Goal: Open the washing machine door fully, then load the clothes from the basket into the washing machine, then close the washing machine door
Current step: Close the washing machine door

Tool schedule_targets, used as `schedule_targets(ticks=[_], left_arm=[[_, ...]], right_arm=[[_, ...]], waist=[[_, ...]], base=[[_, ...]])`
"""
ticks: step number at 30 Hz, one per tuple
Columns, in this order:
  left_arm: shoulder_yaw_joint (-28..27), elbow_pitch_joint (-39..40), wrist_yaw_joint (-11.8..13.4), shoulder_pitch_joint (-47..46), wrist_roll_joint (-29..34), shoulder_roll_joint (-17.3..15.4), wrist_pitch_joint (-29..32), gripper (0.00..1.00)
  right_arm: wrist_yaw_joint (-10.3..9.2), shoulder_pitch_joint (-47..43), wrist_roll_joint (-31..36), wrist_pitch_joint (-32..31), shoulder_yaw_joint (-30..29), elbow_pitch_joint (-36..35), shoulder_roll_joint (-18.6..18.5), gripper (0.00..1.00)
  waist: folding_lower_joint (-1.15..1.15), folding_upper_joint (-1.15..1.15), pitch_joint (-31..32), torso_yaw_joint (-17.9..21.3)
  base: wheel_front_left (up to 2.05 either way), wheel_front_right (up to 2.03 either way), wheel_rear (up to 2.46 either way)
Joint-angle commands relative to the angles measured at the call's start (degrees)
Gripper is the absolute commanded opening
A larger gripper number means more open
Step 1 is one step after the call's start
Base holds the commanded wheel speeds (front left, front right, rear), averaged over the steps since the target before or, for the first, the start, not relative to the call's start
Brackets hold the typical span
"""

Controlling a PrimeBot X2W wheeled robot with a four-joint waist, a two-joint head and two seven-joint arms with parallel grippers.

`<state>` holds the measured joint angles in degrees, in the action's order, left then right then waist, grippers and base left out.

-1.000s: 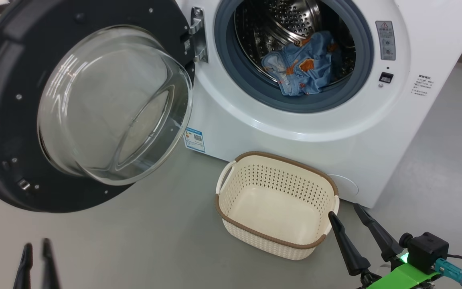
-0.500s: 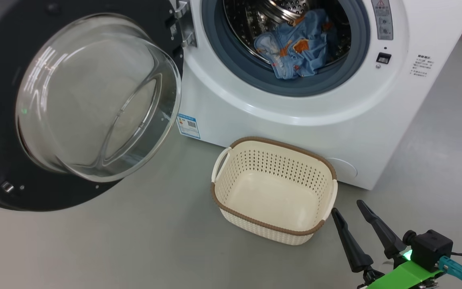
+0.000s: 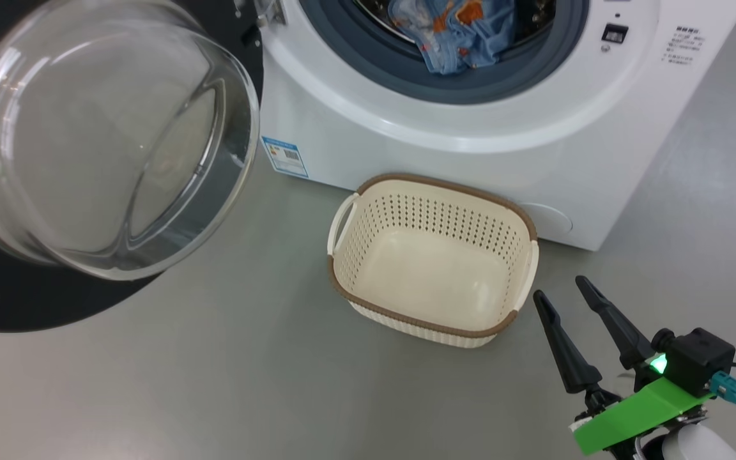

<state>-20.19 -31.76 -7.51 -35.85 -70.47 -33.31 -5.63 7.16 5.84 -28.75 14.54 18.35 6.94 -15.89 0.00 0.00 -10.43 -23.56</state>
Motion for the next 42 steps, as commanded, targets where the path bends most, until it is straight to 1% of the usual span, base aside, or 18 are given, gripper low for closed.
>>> schedule_targets(ticks=[1, 3, 5, 9, 13, 15, 19, 22, 25, 31, 42], left_arm=[[-0.6, -1.1, 0.0, -2.5, -1.2, -4.8, 1.8, 0.0], [0.9, -4.2, 0.0, -4.3, -3.2, -6.2, 6.5, 0.0], [2.1, -7.0, 0.0, -5.8, -3.7, -8.2, 9.2, 0.0], [4.4, -12.0, 0.0, -8.8, -4.8, -10.7, 15.0, 0.0], [6.7, -16.8, 0.5, -11.5, -5.8, -11.8, 22.7, 0.0], [6.9, -18.9, 1.8, -12.8, -7.1, -11.7, 26.3, 0.0], [7.4, -21.0, 3.2, -14.1, -9.0, -11.4, 32.5, 0.0], [7.7, -21.3, 3.7, -14.3, -9.8, -11.1, 35.6, 0.0], [7.8, -21.2, 4.0, -14.3, -10.2, -10.9, 36.8, 0.0], [9.0, -19.8, 4.8, -13.3, -10.7, -10.3, 41.5, 0.0], [10.8, -13.5, 4.7, -9.5, -13.0, -9.3, 51.9, 0.0]], right_arm=[[0.33, 1.7, 0.3, 0.5, 0.9, -1.6, -0.7, 1.0], [0.33, 1.9, 0.3, 0.5, 0.9, -1.6, -0.8, 1.0], [0.33, 2.1, 0.4, 0.5, 1.0, -1.8, -0.9, 1.0], [0.33, 2.5, 0.5, 0.5, 0.8, -2.1, -1.3, 1.0], [0.33, 2.7, 0.6, 0.5, 0.4, -2.2, -1.8, 1.0], [0.33, 2.9, 0.6, 0.5, 0.3, -2.3, -2.1, 1.0], [0.33, 3.0, 0.7, 0.5, 0.2, -2.4, -2.5, 1.0], [0.33, 3.0, 0.7, 0.5, 0.0, -2.5, -2.9, 1.0], [0.33, 3.1, 0.8, 0.5, 0.1, -2.4, -3.1, 1.0], [0.33, 3.1, 0.8, 0.5, 0.0, -2.4, -3.3, 1.0], [0.33, 2.5, 0.8, 0.5, -0.1, -2.1, -3.2, 1.0]], waist=[[0.0, 0.0, -1.8, 0.6], [0.0, 0.0, -2.3, 0.6], [0.0, 0.0, -2.8, 0.6], [0.0, 0.0, -3.9, 0.5], [0.0, 0.0, -4.7, 0.3], [0.0, 0.0, -5.2, 0.1], [0.0, 0.0, -5.7, 0.0], [0.0, 0.0, -6.1, -0.2], [0.0, 0.0, -6.2, -0.3], [0.0, 0.0, -6.2, -0.4], [0.0, 0.0, -4.9, -1.2]], base=[[0.0, 0.0, 0.0], [0.0, 0.0, 0.0], [0.0, 0.0, 0.0], [0.0, 0.0, 0.0], [0.0, 0.0, 0.0], [0.0, 0.0, 0.0], [0.0, 0.0, 0.0], [0.0, 0.0, 0.0], [0.0, 0.0, 0.0], [0.0, 0.0, 0.0], [0.0, 0.0, 0.0]])
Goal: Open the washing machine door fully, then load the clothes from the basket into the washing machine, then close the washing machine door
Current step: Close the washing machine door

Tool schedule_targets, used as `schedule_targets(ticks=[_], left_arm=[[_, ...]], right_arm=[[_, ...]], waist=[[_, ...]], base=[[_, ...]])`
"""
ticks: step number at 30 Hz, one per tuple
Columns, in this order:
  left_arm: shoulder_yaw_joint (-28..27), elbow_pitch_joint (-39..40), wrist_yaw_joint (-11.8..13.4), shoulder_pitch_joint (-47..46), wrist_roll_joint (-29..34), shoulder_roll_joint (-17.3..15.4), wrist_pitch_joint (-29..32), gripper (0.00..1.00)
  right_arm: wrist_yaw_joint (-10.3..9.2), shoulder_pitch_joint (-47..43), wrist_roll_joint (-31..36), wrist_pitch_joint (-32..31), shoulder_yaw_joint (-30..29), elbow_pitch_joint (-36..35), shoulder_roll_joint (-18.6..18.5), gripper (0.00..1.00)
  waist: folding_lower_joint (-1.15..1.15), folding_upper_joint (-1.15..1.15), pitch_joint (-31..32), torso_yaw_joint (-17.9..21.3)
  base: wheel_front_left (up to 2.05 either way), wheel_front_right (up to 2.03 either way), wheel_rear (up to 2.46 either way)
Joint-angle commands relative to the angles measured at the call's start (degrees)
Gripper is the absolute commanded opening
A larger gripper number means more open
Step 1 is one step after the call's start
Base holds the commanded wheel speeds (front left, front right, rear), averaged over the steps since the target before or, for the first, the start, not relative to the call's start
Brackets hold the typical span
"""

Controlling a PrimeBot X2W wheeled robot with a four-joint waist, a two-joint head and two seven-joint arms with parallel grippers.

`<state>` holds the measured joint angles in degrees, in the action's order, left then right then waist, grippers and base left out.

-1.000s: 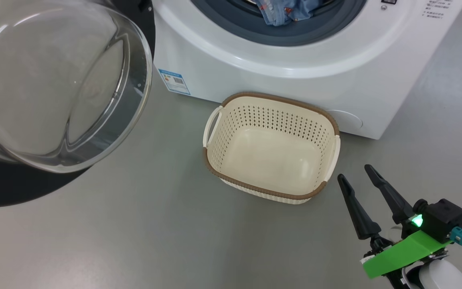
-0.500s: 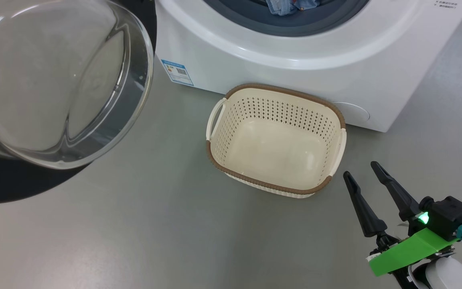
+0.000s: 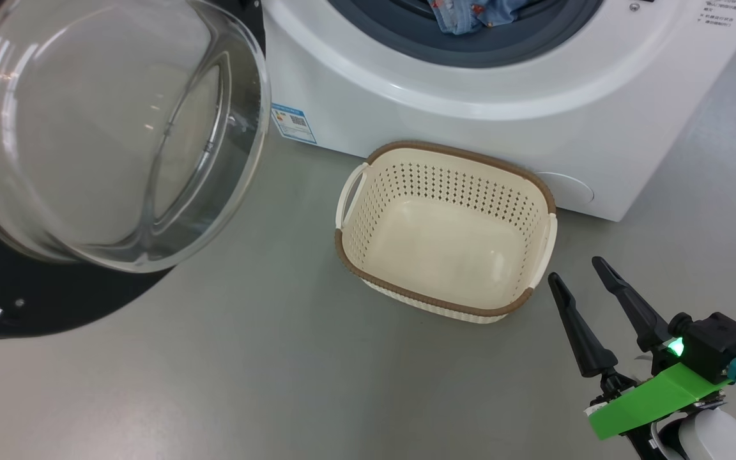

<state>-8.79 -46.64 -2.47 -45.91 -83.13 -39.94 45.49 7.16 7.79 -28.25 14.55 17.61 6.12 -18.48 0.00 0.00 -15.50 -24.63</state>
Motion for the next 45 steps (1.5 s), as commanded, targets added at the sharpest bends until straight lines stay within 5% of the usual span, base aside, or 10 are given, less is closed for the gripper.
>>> schedule_targets(ticks=[1, 28, 45], left_arm=[[-0.5, 2.3, -0.4, 0.9, -0.5, -2.6, 1.7, 0.0], [3.9, 18.9, -4.2, 8.2, -6.0, -1.4, 20.2, 0.0], [7.5, 26.8, -4.9, 8.7, -6.3, 1.5, 23.9, 0.0]], right_arm=[[0.33, 0.5, 0.3, 0.4, 0.7, -1.2, -0.5, 1.0], [0.33, -2.5, 4.9, 0.4, -0.2, 0.2, 0.5, 1.0], [0.33, -3.2, 5.7, 0.4, -0.8, 0.3, 1.7, 1.0]], waist=[[0.0, 0.0, 0.3, -0.1], [0.0, 0.0, 6.3, 1.7], [0.0, 0.0, 8.1, 7.0]], base=[[0.0, 0.0, 0.0], [0.0, 0.0, 0.0], [0.0, 0.0, 0.0]])
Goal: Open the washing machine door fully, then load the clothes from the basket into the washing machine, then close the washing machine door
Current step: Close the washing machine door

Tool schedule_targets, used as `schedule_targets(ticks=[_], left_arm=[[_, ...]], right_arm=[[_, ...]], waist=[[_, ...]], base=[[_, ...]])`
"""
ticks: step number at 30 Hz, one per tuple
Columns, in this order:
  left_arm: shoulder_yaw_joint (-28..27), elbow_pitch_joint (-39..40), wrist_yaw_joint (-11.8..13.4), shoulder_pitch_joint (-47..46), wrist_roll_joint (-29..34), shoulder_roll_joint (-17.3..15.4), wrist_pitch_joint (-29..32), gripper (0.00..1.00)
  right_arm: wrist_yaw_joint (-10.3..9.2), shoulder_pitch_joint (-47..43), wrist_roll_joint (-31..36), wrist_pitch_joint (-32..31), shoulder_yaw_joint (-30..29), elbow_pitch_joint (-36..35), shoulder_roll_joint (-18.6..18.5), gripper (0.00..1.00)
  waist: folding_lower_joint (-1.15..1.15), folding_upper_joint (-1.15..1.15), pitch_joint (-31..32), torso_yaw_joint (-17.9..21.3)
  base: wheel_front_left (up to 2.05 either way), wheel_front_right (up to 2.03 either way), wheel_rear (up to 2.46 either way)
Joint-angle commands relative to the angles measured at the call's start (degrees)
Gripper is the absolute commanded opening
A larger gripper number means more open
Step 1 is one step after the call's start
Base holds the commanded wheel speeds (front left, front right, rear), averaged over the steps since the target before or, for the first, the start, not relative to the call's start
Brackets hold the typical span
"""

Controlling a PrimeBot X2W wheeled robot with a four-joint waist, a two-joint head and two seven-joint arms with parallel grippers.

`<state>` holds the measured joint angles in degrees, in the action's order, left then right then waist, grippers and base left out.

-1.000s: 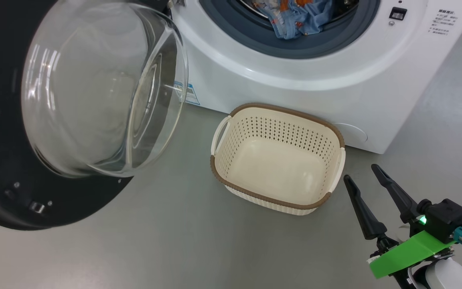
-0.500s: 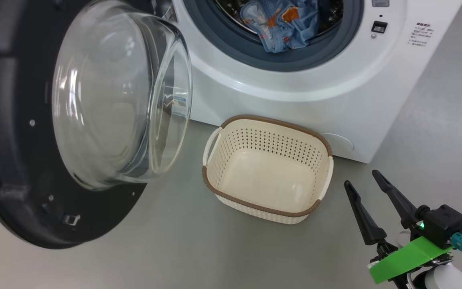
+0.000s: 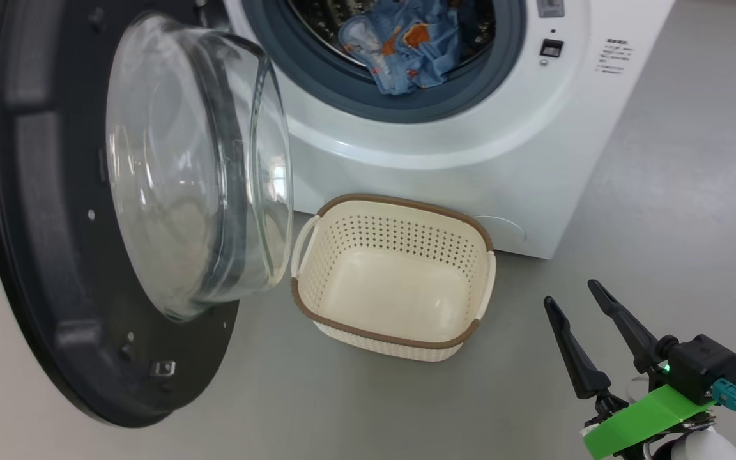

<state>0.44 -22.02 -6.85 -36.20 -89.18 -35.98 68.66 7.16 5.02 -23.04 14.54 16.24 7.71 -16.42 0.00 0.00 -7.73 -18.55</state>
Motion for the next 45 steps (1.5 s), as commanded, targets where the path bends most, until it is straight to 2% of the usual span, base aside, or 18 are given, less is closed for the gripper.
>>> schedule_targets(ticks=[1, 12, 27, 45], left_arm=[[-1.5, 2.6, -0.6, -0.9, -0.1, -2.4, 0.8, 0.0], [-0.5, 6.2, -0.6, -1.3, 0.4, -0.4, 0.0, 0.0], [1.3, 8.0, -0.6, -4.2, 2.5, 3.5, -4.1, 0.0], [2.6, 5.9, -0.6, -5.6, 7.2, 5.4, -11.3, 0.0]], right_arm=[[0.33, -0.4, 0.5, 0.5, 0.5, -1.3, -0.3, 1.0], [0.33, -0.1, 0.6, 0.5, -0.2, -1.7, 0.5, 1.0], [0.33, 0.2, 0.5, 0.5, -1.4, -2.0, 1.5, 1.0], [0.33, -0.8, 0.3, 0.5, -2.8, -2.3, 2.5, 1.0]], waist=[[0.0, 0.0, 0.4, 1.3], [0.0, 0.0, -0.1, 6.7], [0.0, 0.0, -0.6, 13.4], [0.0, 0.0, -0.2, 22.5]], base=[[0.0, 0.0, 0.0], [0.0, 0.0, 0.0], [0.0, 0.0, 0.0], [0.0, 0.0, 0.0]])
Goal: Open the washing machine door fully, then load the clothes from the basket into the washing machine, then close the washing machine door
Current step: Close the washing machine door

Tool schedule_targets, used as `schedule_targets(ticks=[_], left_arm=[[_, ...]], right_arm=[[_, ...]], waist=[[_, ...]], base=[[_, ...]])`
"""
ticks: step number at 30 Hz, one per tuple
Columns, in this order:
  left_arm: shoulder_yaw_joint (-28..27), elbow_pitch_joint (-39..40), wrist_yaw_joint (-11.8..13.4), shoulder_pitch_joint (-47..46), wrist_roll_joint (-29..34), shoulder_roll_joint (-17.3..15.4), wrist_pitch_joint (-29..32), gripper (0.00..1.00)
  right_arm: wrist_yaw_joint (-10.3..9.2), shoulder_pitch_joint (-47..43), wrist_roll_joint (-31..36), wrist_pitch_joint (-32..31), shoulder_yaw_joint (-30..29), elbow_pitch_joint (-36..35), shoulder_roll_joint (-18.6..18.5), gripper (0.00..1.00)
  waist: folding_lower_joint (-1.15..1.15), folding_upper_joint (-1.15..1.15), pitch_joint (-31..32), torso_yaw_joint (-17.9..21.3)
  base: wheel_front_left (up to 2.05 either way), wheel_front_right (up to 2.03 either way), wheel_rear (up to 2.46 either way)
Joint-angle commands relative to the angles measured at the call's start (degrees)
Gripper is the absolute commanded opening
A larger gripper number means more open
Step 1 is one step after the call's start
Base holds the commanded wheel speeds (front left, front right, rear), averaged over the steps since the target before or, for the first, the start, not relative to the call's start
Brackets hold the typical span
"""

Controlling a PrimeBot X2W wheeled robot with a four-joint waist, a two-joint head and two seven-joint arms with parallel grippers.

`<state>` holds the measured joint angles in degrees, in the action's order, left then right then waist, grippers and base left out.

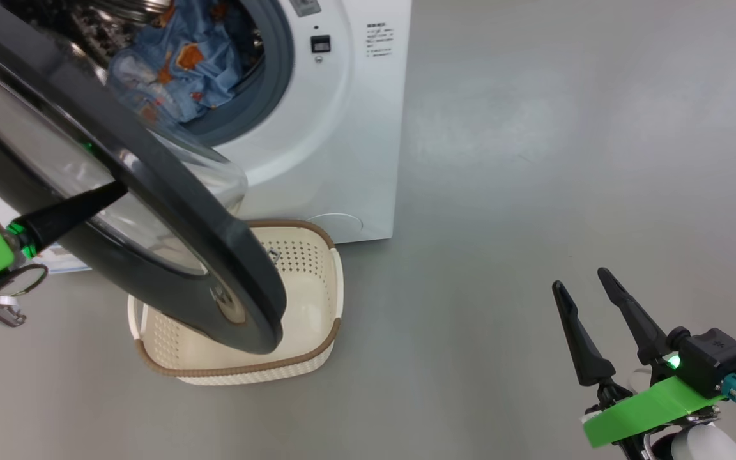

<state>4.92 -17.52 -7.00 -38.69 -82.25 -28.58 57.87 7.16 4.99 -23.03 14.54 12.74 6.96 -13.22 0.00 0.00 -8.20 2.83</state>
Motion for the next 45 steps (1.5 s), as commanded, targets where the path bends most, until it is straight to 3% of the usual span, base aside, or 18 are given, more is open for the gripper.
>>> schedule_targets(ticks=[1, 17, 20, 21, 22, 23, 25, 36, 45], left_arm=[[-1.8, 1.3, -0.5, -3.0, 0.4, -1.9, -0.7, 0.0], [-2.2, 3.3, -0.5, 6.5, 1.0, -2.1, -5.0, 0.02], [-2.4, 4.2, -0.5, 9.6, 0.9, -1.7, -6.7, 0.38], [-2.5, 4.6, -0.5, 10.7, 0.9, -1.7, -7.5, 0.6], [-2.5, 5.0, -0.5, 11.8, 0.8, -1.5, -8.1, 0.75], [-2.5, 5.0, -0.5, 11.8, 0.8, -1.5, -8.1, 0.75], [-2.8, 5.7, -0.5, 14.0, 0.8, -1.4, -9.6, 1.0], [-3.1, 8.0, -0.5, 24.8, 1.0, 0.1, -20.5, 1.0], [-1.1, 7.7, -0.5, 30.8, 4.1, 0.7, -34.5, 1.0]], right_arm=[[0.33, -0.9, 0.3, 0.5, 0.6, -1.6, -0.7, 1.0], [0.33, -2.6, 0.2, 0.5, 0.4, -1.5, -0.8, 1.0], [0.33, -2.9, 0.1, 0.5, 0.3, -1.5, -0.9, 1.0], [0.33, -3.0, 0.1, 0.5, 0.3, -1.5, -1.0, 1.0], [0.33, -3.2, 0.0, 0.5, 0.3, -1.4, -1.0, 1.0], [0.33, -3.2, 0.0, 0.5, 0.3, -1.4, -1.0, 1.0], [0.33, -3.3, 0.0, 0.5, 0.4, -1.4, -1.1, 1.0], [0.33, -4.0, -0.2, 0.5, 0.5, -1.5, -1.4, 1.0], [0.33, -4.3, -0.4, 0.5, 0.3, -1.4, -1.9, 1.0]], waist=[[0.0, 0.0, 0.3, 1.3], [0.0, 0.0, 2.9, -1.4], [0.0, 0.0, 3.3, -2.3], [0.0, 0.0, 3.5, -2.6], [0.0, 0.0, 3.7, -2.8], [0.0, 0.0, 3.7, -2.8], [0.0, 0.0, 3.9, -3.3], [0.0, 0.0, 4.7, -4.4], [0.0, 0.0, 5.1, -4.4]], base=[[0.0, 0.0, 0.0], [0.0, 0.0, 0.0], [0.0, 0.0, 0.0], [0.0, 0.0, 0.0], [0.0, 0.0, 0.0], [0.0, 0.0, 0.0], [0.0, 0.0, 0.0], [0.0, 0.0, 0.0], [0.0, 0.0, 0.0]])
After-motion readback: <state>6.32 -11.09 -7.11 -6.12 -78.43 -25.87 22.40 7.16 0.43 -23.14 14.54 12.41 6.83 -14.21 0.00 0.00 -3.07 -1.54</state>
